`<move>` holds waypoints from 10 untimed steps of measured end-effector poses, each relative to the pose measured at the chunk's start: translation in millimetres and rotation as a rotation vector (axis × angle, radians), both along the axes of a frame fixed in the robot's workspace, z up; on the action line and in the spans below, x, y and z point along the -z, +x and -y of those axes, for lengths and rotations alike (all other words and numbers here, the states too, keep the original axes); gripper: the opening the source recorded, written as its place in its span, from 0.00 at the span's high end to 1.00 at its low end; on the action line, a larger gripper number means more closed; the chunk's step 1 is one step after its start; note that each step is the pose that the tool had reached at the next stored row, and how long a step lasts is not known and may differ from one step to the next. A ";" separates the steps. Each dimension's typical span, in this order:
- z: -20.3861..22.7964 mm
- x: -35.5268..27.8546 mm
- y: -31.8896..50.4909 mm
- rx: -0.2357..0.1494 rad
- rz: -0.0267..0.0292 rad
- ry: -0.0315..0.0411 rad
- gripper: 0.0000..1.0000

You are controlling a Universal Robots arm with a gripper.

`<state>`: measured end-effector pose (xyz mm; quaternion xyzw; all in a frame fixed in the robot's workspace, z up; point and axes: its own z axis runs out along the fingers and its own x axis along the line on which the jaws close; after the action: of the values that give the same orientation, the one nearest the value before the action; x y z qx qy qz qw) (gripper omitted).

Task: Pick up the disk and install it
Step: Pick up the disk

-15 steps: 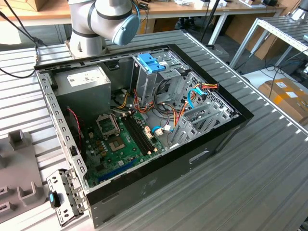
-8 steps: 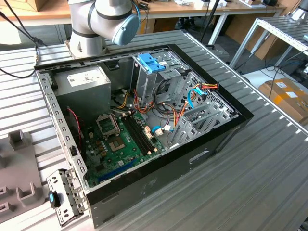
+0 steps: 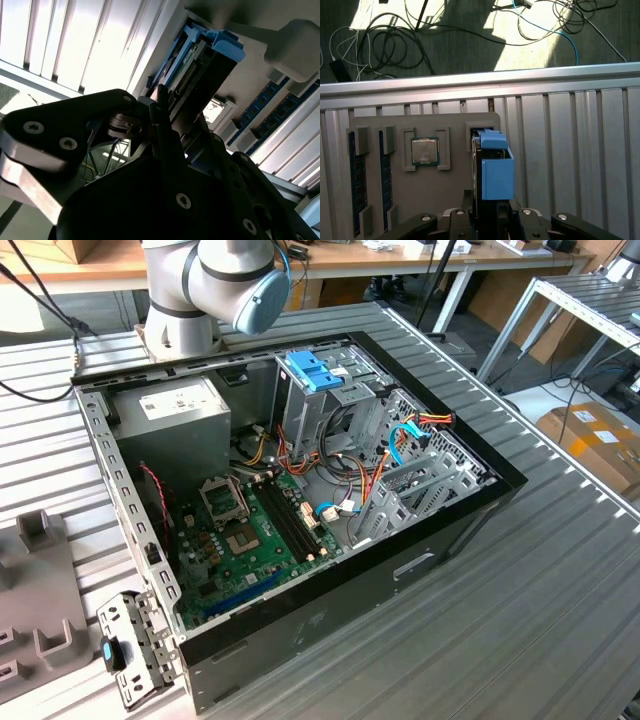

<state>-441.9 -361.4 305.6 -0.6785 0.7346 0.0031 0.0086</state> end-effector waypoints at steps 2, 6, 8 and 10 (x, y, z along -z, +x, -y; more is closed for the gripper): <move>0.0 0.0 0.0 -0.020 0.0000 0.0000 0.65; 0.0 0.0 0.0 -0.091 -0.0001 -0.0001 0.65; 0.0 0.0 0.0 -0.091 -0.0001 -0.0001 0.65; 0.0 0.0 0.0 -0.091 0.0000 0.0000 0.65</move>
<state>-442.0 -361.4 305.6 -0.7111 0.7031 0.0035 0.0084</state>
